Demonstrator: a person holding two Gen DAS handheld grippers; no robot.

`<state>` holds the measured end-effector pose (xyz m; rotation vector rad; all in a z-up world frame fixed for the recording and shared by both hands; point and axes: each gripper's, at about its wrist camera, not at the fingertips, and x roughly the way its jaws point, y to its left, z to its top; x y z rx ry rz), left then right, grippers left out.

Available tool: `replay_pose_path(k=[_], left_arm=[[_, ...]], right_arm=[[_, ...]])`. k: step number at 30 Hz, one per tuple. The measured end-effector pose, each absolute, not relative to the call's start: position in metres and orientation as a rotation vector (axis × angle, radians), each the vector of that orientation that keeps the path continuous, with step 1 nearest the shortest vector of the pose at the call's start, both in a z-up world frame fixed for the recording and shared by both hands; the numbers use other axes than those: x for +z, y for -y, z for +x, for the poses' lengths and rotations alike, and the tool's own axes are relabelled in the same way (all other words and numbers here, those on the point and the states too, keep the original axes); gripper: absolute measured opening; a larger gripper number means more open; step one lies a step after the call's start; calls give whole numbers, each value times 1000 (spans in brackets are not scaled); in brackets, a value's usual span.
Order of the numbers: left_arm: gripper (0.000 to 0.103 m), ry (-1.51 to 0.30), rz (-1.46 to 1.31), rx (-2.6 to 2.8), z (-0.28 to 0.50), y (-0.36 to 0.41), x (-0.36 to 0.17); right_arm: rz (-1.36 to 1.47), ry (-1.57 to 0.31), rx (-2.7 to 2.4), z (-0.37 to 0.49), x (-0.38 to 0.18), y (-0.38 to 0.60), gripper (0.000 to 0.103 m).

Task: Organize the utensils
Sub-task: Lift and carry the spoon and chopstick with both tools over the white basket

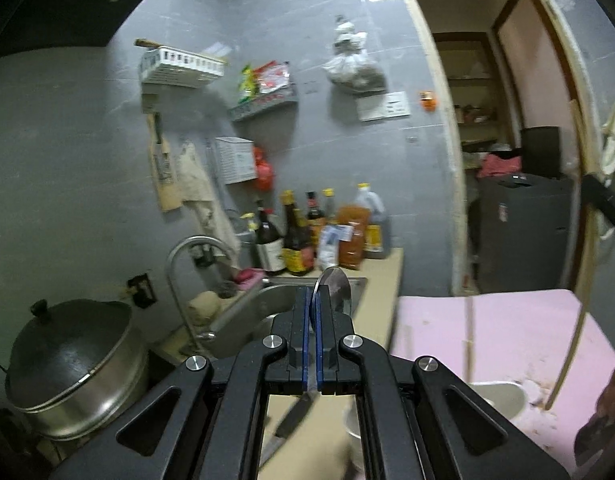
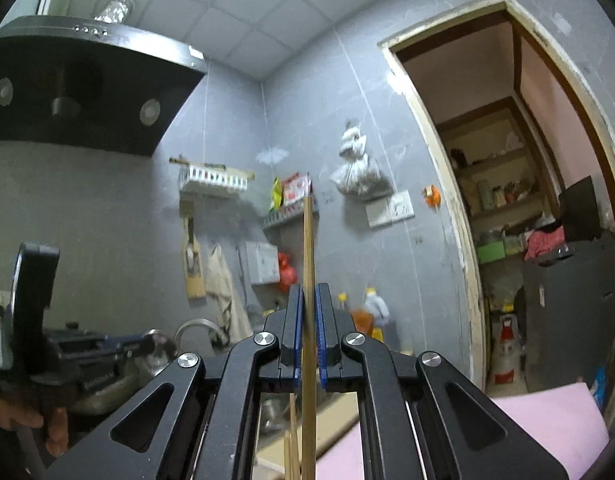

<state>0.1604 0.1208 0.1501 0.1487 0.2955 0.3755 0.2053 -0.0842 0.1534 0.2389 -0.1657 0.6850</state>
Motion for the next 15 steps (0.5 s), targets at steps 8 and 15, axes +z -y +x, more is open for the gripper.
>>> replay_pose_path(k=[8, 15], left_arm=[[1, -310, 155, 485, 184, -149, 133], [1, -334, 202, 502, 203, -148, 110]], right_arm=[[324, 196, 634, 221, 134, 78, 4], [270, 163, 619, 227, 115, 59, 4]])
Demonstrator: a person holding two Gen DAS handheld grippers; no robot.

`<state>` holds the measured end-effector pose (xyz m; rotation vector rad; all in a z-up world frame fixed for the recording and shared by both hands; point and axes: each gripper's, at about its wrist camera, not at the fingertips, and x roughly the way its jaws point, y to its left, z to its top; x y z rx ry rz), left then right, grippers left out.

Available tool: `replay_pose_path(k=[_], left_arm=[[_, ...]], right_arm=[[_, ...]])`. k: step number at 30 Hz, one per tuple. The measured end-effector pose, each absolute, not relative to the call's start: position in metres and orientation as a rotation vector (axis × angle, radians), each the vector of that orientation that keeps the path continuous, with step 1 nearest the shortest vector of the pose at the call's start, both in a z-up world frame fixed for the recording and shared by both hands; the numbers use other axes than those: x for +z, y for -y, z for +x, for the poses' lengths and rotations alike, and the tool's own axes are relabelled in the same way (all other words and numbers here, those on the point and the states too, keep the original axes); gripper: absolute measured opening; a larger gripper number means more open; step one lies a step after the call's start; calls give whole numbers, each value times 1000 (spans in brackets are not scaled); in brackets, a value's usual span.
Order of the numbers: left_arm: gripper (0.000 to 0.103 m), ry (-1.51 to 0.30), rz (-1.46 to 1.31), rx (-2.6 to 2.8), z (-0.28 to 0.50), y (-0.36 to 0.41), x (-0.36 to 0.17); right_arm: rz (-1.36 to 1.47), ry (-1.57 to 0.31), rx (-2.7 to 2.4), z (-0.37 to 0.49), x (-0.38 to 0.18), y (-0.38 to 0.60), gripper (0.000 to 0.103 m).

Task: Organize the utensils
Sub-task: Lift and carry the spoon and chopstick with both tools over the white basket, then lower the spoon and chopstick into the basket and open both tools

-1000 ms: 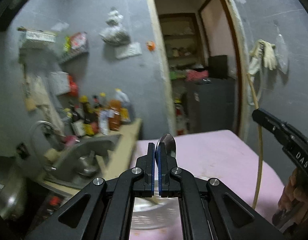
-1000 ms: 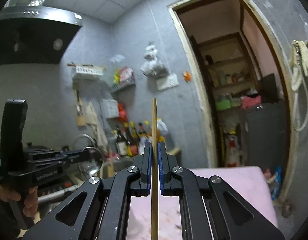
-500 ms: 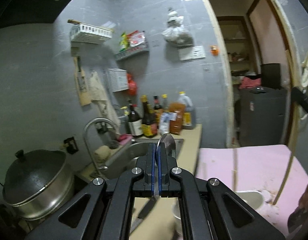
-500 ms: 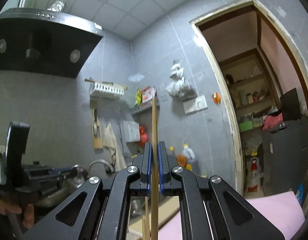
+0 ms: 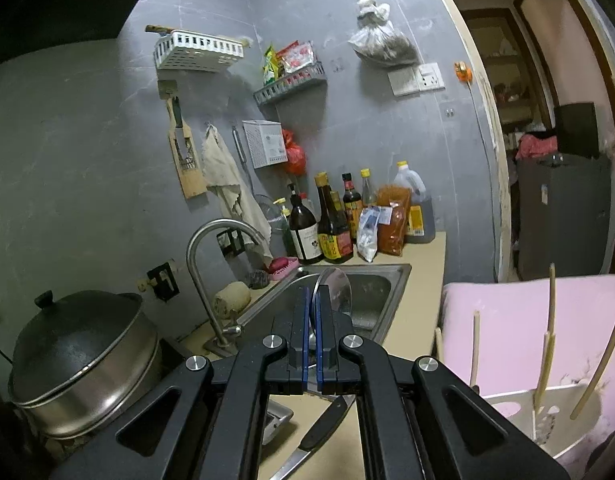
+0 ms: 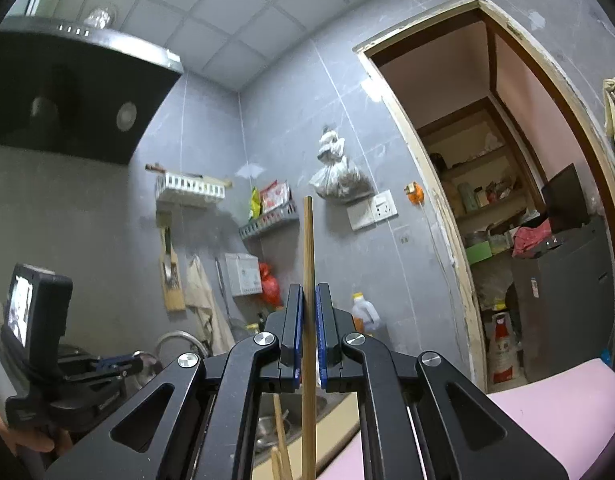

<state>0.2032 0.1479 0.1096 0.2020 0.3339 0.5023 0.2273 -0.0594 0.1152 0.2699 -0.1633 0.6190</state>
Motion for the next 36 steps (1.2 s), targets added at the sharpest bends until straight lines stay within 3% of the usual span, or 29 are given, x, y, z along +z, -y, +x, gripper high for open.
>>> replay_pose_path(k=[11, 22, 24, 29, 33, 35, 36], left_arm=[[2, -386, 148, 404, 214, -141, 69], [12, -369, -179, 184, 188, -162, 77], [25, -343, -224, 151, 180, -164, 84], [39, -275, -272, 88, 158, -160, 99], [55, -237, -262, 54, 143, -148, 109], [58, -226, -250, 39, 138, -141, 113], [62, -223, -247, 27, 136, -137, 114]], right_arm=[[161, 15, 621, 229, 78, 48, 4], [166, -120, 676, 230, 61, 57, 9], [168, -122, 687, 228, 62, 59, 25], [174, -109, 697, 217, 67, 70, 32], [179, -97, 675, 206, 71, 84, 50], [177, -97, 665, 200, 75, 93, 56], [180, -97, 660, 196, 77, 99, 66]])
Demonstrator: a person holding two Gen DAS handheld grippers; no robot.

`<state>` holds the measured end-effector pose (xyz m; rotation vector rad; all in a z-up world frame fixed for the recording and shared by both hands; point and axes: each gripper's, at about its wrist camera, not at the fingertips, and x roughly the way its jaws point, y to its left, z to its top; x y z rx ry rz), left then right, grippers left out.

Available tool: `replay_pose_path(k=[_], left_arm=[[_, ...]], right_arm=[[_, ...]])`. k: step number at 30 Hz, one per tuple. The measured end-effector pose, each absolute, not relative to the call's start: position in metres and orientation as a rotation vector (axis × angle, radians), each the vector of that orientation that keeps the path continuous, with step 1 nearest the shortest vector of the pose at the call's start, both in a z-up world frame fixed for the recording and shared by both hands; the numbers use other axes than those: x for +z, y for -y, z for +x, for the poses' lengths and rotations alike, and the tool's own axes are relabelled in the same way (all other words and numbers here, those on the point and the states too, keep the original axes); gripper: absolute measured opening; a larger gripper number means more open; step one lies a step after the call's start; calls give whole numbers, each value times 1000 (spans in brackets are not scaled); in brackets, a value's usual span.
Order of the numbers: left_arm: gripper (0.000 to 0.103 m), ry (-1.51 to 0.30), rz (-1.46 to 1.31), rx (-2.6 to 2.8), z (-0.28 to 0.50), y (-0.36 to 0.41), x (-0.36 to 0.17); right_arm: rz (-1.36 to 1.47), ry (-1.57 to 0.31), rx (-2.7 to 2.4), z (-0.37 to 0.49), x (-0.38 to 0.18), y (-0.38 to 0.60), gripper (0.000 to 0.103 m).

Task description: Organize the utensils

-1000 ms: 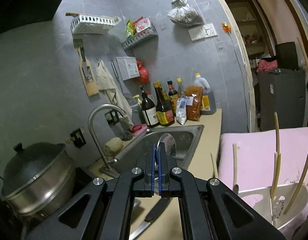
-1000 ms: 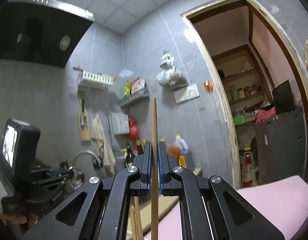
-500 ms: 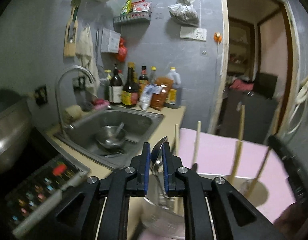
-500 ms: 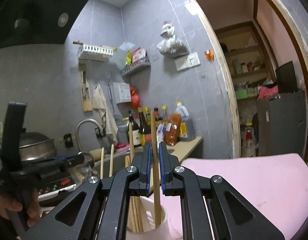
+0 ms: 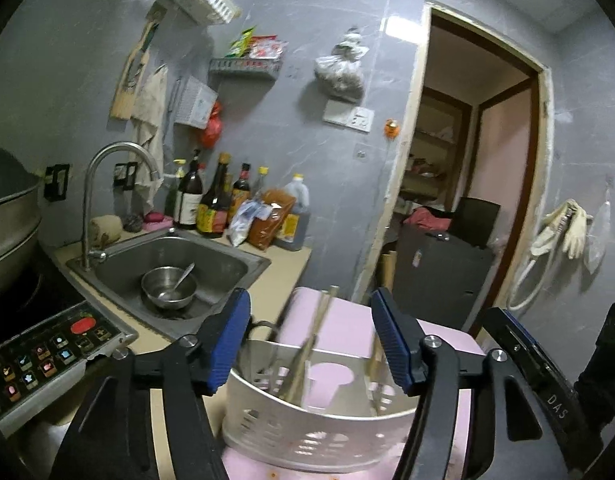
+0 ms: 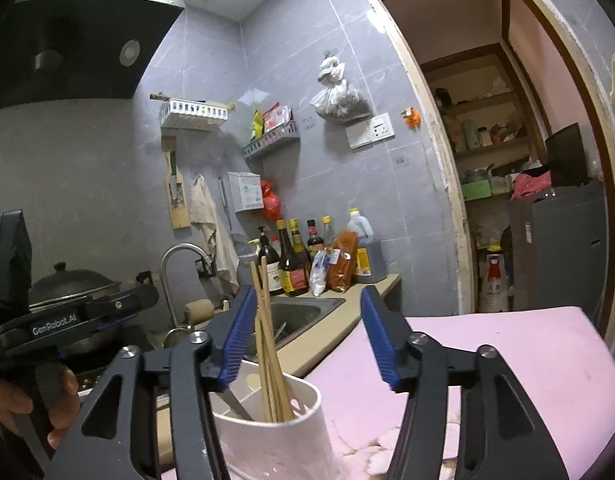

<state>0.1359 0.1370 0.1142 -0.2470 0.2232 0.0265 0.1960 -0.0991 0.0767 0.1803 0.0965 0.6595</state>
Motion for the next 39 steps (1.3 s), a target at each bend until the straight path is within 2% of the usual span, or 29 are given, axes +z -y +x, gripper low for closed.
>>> replay_pose_path(k=[1, 2, 3, 4, 6, 10, 22, 39], left_arm=[[66, -221, -245, 17, 134, -134, 116], [74, -217, -243, 8, 132, -130, 116], [79, -211, -241, -4, 130, -127, 116], [81, -204, -239, -20, 127, -122, 116], [88, -203, -226, -45, 122, -111, 116], [96, -215, -190, -92, 113, -90, 111], [99, -283, -155, -138, 89, -51, 87], [99, -283, -206, -35, 24, -63, 45]], right_arm=[[187, -94, 655, 192, 78, 105, 72], [195, -93, 649, 189, 80, 112, 78], [200, -92, 640, 186, 81, 118, 81], [203, -93, 628, 182, 82, 125, 82], [204, -100, 592, 176, 84, 137, 92], [220, -113, 534, 162, 83, 166, 102], [157, -205, 383, 105, 74, 216, 103], [50, -192, 243, 32, 42, 212, 103]])
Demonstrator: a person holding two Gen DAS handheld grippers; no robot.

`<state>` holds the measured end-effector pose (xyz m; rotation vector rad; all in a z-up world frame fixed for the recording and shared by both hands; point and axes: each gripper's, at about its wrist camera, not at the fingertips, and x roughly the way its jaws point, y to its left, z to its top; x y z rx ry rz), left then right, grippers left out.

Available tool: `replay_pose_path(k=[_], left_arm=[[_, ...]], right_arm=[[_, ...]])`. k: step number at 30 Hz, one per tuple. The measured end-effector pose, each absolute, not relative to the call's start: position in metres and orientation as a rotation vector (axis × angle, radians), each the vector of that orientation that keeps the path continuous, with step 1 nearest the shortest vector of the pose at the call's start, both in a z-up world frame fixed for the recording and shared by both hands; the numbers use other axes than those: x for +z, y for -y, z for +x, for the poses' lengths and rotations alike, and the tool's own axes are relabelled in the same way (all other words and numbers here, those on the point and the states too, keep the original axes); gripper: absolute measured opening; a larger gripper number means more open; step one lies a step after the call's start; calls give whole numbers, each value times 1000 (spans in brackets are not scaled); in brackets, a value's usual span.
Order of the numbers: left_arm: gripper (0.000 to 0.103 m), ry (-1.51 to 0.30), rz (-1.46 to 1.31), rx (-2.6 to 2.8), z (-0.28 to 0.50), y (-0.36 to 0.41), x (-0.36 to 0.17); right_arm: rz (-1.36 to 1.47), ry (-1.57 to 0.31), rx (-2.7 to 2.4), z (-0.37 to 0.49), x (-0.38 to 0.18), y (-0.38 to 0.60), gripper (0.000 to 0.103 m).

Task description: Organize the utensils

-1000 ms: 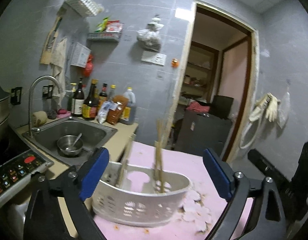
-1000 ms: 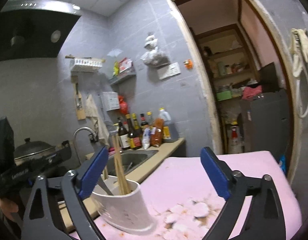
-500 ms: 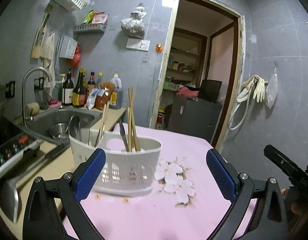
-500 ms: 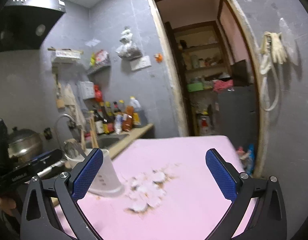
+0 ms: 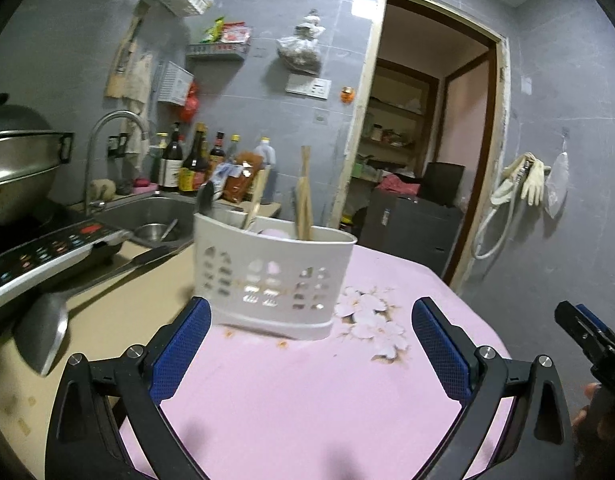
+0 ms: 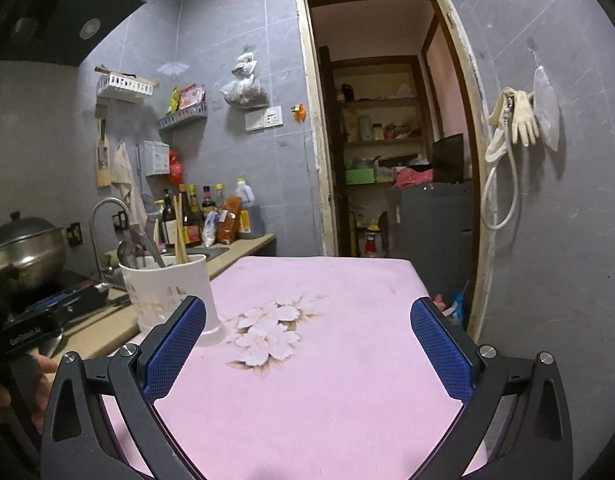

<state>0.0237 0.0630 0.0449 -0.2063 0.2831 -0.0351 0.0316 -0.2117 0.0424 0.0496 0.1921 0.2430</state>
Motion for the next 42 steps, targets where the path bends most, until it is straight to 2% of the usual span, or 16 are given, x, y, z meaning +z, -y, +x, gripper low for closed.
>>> replay_pose_path(k=[42], left_arm=[[99, -264, -151, -48, 10, -65, 28]], right_arm=[[35, -216, 218, 26, 25, 211, 103]])
